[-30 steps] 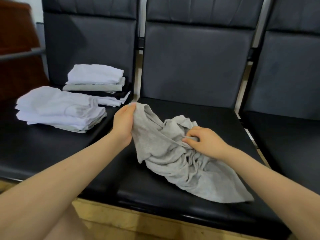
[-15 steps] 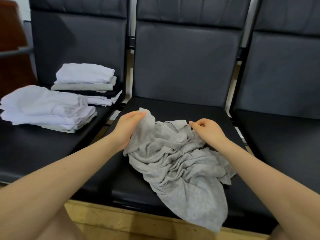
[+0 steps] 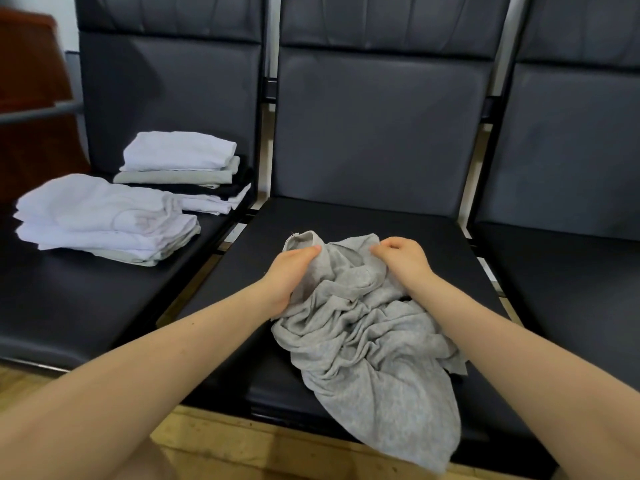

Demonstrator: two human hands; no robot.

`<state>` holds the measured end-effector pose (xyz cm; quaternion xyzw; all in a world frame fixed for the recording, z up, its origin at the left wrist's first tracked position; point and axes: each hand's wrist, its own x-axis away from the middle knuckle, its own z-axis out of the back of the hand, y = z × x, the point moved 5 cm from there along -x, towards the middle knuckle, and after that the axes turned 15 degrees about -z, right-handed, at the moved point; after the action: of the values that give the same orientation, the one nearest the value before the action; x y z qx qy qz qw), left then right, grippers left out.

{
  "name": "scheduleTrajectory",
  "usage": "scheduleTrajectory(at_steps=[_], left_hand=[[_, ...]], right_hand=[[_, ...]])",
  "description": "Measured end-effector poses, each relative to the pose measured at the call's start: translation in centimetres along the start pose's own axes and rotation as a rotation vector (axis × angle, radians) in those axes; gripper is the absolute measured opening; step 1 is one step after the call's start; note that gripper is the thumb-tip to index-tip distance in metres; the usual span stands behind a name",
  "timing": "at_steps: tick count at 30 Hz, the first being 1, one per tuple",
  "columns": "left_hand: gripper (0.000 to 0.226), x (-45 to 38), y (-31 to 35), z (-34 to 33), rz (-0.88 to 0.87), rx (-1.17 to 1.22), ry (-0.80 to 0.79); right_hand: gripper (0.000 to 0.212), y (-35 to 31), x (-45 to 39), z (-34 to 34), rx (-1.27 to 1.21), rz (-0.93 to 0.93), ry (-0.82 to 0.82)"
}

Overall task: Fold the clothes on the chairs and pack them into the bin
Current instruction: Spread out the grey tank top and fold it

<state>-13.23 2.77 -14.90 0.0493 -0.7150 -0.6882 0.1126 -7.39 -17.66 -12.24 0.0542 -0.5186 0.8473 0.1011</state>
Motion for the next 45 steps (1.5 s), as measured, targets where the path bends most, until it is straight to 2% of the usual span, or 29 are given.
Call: scheduleTrajectory(at_steps=[2, 4, 7, 10, 12, 15, 17, 23, 28, 31, 33, 35, 37, 40, 45], left_hand=[[0.046, -0.2, -0.1, -0.2, 0.023, 0.053, 0.008], [0.04, -0.4, 0.1, -0.2, 0.017, 0.123, 0.026], [0.038, -0.7, 0.8, 0.5, 0.014, 0.243, 0.081], [0.036, -1.0, 2.0, 1.8, 0.003, 0.359, 0.134], [0.035, -1.2, 3.0, 2.7, 0.003, 0.468, 0.137], [0.043, -1.5, 3.8, 4.2, -0.024, 0.542, 0.116], [0.046, -1.3, 3.7, 4.5, -0.03, 0.556, 0.09], [0.04, 0.3, 3.6, 2.8, -0.021, 0.52, -0.004], [0.043, 1.6, 4.4, 2.0, 0.013, 0.508, 0.031], [0.044, 2.4, 5.8, 3.0, -0.074, 0.409, 0.177], [0.023, 3.0, 7.5, 3.9, -0.174, 0.32, 0.265], [0.009, 3.9, 9.6, 4.4, -0.245, 0.302, 0.264], [0.01, 4.8, 11.7, 4.6, -0.308, 0.293, 0.242], [0.009, 6.4, 15.9, 4.7, -0.426, 0.25, 0.243], [0.009, 9.7, 24.9, 4.3, -0.587, 0.263, 0.242]], right_hand=[[0.014, -0.2, 0.5, 0.6, -0.207, -0.107, -0.052], [0.011, -0.1, 0.9, 1.1, -0.402, -0.216, -0.157], [0.033, 0.0, 1.4, 1.9, -0.548, -0.28, -0.338], [0.015, 0.1, 2.0, 3.0, -0.66, -0.318, -0.448], [0.027, -0.2, 2.1, 4.0, -0.812, -0.305, -0.437], [0.015, -0.3, 2.0, 5.4, -1.022, -0.273, -0.348], [0.018, -0.1, 2.1, 5.6, -1.121, -0.298, -0.325], [0.023, 0.0, 3.2, 5.5, -1.12, -0.358, -0.28], [0.022, -1.5, 5.5, 4.3, -1.059, -0.49, -0.413], [0.023, -3.0, 7.0, 4.4, -1.029, -0.432, -0.47], [0.023, -4.2, 7.6, 5.0, -1.052, -0.355, -0.478], [0.016, -5.8, 8.6, 6.1, -1.079, -0.247, -0.468], [0.012, -7.5, 9.6, 7.2, -1.091, -0.143, -0.458], [0.019, -10.5, 11.4, 9.4, -1.071, -0.02, -0.401], [0.019, -17.2, 15.7, 13.9, -1.103, 0.156, -0.344]])
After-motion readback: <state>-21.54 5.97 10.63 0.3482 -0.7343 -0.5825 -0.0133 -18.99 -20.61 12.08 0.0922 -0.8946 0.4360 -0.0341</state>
